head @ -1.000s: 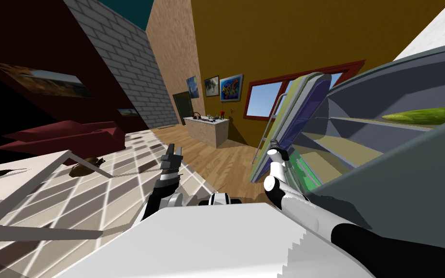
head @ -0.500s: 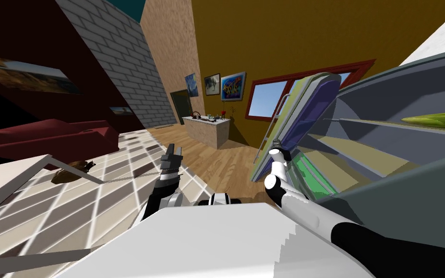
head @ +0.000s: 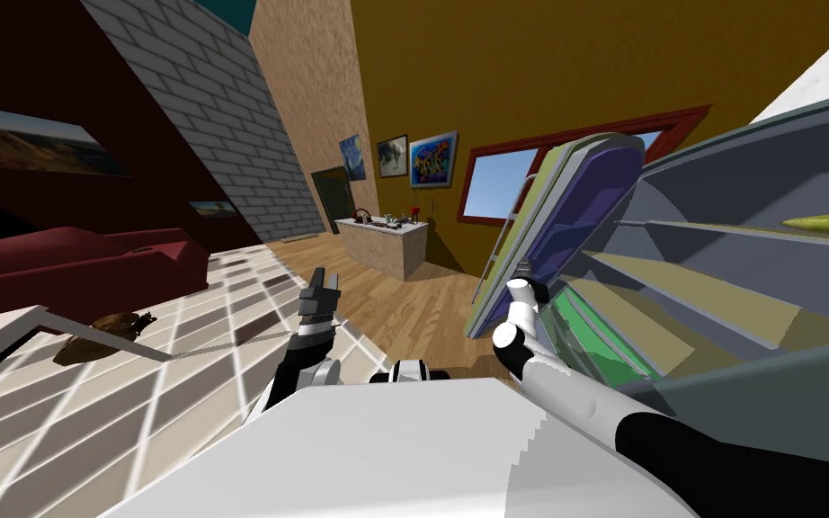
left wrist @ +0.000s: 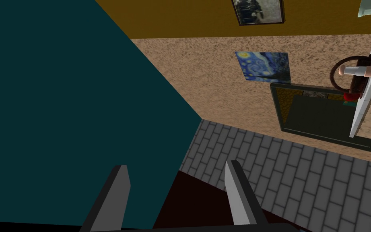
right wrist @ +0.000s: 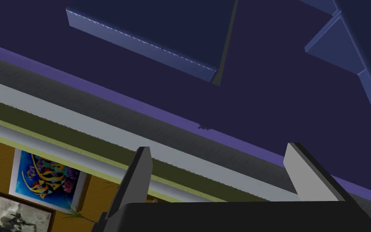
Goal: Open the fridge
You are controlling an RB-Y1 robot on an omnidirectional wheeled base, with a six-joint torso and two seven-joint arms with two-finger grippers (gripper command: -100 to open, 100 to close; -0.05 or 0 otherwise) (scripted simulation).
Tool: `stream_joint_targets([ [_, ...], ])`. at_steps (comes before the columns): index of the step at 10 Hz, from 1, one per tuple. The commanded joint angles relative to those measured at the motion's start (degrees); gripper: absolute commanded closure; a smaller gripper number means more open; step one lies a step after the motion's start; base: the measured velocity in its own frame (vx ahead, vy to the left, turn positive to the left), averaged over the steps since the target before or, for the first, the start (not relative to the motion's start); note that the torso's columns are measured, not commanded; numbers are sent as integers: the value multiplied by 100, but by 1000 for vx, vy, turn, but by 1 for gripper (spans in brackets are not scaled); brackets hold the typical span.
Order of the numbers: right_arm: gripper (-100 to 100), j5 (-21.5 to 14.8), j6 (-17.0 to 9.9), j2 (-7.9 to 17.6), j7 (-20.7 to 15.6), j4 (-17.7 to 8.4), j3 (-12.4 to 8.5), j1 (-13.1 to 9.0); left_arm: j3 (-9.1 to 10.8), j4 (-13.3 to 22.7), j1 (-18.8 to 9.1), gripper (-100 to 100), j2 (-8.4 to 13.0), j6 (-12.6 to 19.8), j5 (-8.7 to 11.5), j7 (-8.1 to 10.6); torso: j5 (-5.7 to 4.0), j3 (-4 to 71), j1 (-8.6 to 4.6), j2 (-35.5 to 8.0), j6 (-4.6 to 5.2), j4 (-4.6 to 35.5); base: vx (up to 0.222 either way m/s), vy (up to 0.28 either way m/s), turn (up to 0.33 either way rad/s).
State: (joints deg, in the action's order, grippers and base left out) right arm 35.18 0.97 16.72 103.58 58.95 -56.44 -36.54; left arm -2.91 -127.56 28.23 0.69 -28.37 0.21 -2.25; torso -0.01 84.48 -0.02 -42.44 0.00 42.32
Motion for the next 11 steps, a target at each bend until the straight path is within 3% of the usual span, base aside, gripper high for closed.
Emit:
stream_joint_targets([
  [1, -100, 93, 13, -38, 222, 20, -316, -48, 0, 0, 0, 0, 0, 0, 0, 0, 2, -3, 5, -2, 0, 2, 150, 80, -49],
  [11, -100, 422, 77, -129, 979, 20, -1373, -242, 0, 0, 0, 0, 0, 0, 0, 0, 1, 4, -1, 7, 0, -2, 140, 66, -38],
])
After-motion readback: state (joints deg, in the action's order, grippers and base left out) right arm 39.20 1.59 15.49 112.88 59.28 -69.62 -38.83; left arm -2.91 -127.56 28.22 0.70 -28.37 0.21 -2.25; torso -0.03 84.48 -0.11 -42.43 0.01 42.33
